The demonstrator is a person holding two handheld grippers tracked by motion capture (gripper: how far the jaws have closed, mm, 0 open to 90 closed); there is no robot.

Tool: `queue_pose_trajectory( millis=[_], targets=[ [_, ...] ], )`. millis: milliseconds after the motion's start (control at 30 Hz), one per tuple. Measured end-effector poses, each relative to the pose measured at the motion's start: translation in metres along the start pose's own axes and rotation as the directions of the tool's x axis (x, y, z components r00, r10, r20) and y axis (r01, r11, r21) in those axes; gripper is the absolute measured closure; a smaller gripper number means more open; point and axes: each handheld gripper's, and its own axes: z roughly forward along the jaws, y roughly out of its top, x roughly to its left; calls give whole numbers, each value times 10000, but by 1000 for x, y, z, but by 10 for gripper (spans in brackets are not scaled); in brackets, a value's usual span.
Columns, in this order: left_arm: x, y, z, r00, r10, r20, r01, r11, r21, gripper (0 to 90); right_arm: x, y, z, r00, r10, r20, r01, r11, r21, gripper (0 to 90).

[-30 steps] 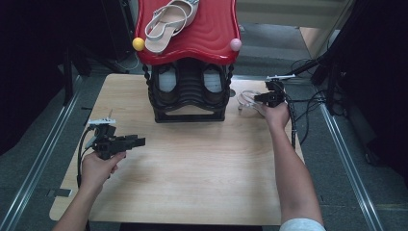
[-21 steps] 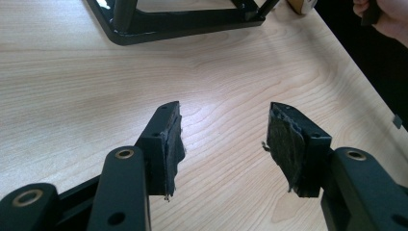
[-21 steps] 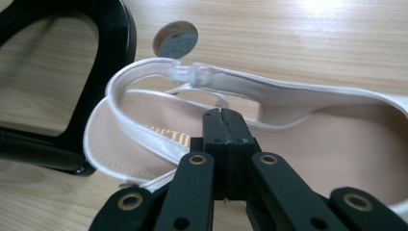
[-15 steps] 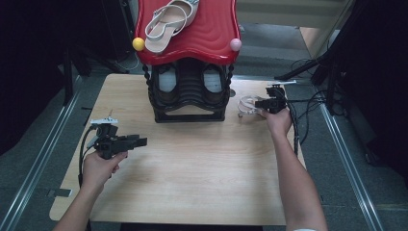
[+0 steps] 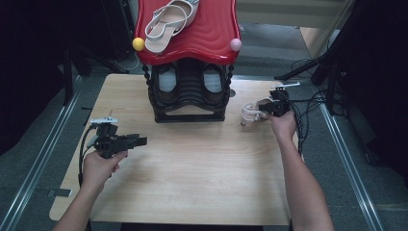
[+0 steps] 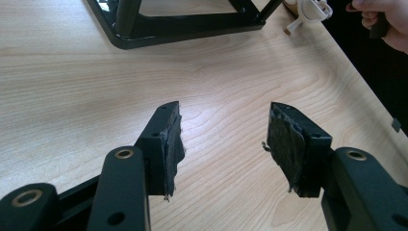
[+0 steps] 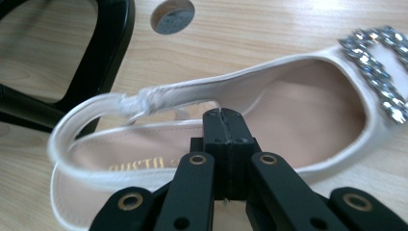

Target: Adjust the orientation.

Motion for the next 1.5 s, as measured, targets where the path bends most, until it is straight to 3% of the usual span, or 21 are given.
queue_pose_trajectory(
  millis=[200, 600, 867, 1033, 1167, 1367, 1500],
  targets=[
    [-1, 2, 3, 10000, 38, 28, -38, 10000, 39, 462, 2, 2, -12, 9999, 151, -44, -152, 9996, -249, 900],
    [-4, 7, 10, 9997, 210, 105, -211, 9996, 161, 461, 35, 17, -41, 9987, -153, -488, 118, 9975, -698, 900],
    [-5, 10, 13, 9995, 280, 160, -283, 9993, 223, 462, 62, 14, -27, 9957, -384, -842, 348, 9984, -439, 900],
    [-5, 12, 15, 9993, 312, 214, -317, 9992, 255, 462, 69, 7, -14, 9952, -229, -954, 219, 9997, -117, 900],
    [-6, 13, 16, 9991, 309, 279, -317, 9990, 304, 461, 69, -1, -4, 9944, -240, -1032, 226, 9996, -148, 900],
    [-6, 13, 18, 9990, 357, 271, -366, 9987, 351, 461, 65, -4, -3, 9926, -4, -1210, -38, 9994, -340, 900],
    [-5, 13, 17, 9990, 365, 259, -374, 9988, 328, 461, 66, -4, -5, 9936, -210, -1106, 180, 9994, -279, 900]
  ],
)
